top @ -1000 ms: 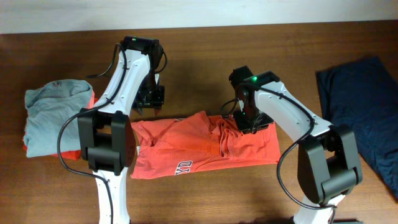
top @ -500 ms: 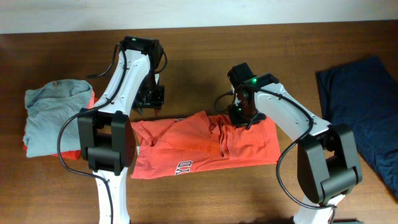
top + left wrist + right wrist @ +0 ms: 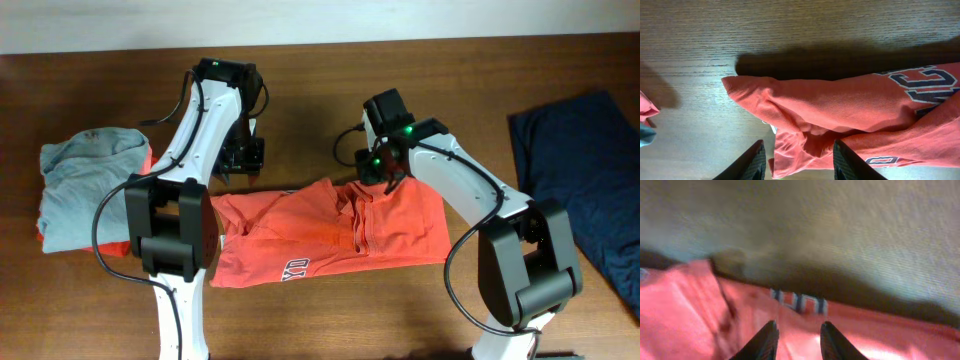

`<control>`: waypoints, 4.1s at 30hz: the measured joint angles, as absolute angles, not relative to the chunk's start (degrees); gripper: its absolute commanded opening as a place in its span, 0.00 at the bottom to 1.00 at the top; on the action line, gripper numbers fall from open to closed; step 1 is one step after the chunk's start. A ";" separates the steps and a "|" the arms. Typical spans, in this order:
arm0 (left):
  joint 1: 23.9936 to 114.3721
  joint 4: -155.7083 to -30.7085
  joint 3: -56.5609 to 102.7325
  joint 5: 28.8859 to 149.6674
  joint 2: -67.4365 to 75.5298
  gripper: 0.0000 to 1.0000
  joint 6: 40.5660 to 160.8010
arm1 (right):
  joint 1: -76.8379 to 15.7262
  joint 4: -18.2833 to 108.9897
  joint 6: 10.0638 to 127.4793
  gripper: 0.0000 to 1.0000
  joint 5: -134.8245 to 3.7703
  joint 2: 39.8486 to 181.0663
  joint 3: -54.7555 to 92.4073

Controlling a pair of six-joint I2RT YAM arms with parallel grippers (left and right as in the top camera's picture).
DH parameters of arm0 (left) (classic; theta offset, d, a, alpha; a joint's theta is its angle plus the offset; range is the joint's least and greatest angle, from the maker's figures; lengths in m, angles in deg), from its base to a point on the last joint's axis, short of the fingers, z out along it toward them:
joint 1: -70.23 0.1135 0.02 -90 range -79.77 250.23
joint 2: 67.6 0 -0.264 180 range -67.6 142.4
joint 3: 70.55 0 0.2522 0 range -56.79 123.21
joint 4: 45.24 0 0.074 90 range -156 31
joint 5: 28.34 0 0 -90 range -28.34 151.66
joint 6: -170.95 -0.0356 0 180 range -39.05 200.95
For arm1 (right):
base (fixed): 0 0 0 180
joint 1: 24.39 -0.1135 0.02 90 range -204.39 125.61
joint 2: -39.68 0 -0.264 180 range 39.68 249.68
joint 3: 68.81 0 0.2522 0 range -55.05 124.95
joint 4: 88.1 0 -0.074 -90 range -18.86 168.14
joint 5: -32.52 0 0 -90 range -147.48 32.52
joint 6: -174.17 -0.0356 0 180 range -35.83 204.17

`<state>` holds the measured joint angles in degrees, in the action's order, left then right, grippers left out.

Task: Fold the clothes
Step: 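Press the folded section flat and lift the right gripper away, then retract the right gripper to the right side of the table, then grasp the orange strip's left end with the left gripper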

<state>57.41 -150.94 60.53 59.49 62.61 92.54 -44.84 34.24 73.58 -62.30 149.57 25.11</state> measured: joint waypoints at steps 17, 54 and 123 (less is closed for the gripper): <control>57.41 -151.05 60.53 59.46 62.61 0.44 92.54 | -43.42 21.43 73.38 0.33 -56.12 144.26 25.72; 57.41 -151.32 60.53 59.49 62.61 0.44 92.54 | -40.80 11.44 73.27 0.44 -53.89 133.66 28.76; 71.75 -128.39 23.26 82.50 52.62 0.77 79.17 | -15.42 -12.82 78.28 0.67 -60.38 109.83 28.76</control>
